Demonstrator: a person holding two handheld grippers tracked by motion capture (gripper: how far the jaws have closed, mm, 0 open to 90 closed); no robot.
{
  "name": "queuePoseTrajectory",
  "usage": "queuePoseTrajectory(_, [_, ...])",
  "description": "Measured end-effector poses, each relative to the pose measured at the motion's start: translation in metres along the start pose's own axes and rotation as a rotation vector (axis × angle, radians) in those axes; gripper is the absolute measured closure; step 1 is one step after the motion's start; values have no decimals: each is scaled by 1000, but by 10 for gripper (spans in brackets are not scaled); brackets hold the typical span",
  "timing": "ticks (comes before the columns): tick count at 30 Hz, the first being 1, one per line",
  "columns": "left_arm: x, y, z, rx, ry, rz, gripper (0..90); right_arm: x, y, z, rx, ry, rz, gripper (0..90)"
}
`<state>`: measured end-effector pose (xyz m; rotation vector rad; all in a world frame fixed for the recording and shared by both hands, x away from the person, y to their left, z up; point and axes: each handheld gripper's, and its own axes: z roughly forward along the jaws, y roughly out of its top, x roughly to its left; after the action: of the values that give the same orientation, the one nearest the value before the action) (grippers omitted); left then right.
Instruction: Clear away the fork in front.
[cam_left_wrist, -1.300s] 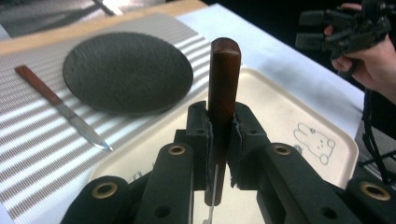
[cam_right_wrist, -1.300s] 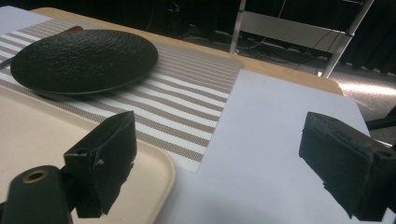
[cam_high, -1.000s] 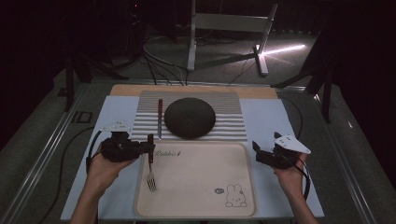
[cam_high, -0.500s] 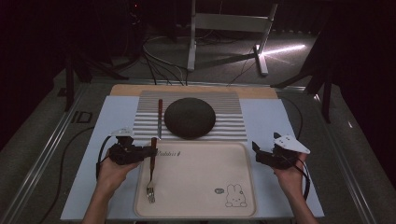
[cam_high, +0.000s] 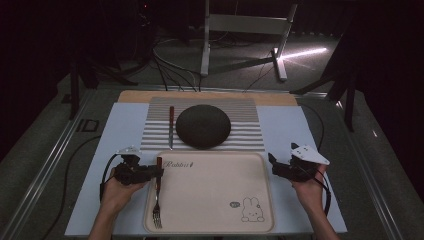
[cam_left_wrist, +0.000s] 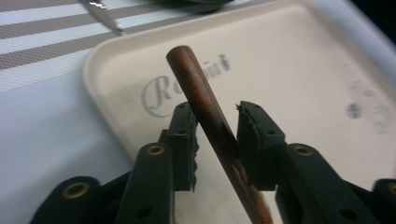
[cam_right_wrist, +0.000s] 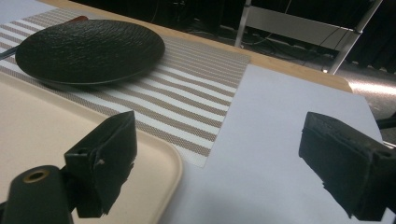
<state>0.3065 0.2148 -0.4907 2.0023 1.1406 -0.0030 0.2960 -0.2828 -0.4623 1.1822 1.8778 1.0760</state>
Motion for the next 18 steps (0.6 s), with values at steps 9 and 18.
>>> queuePoseTrajectory(9, [4, -2, -6, -59, 124, -21, 478, -1, 0, -1, -4, 0, 5, 114])
queuePoseTrajectory(18, [1, 1, -35, -279, 244, -39, 170, -1, -1, -2, -7, 4, 9, 114])
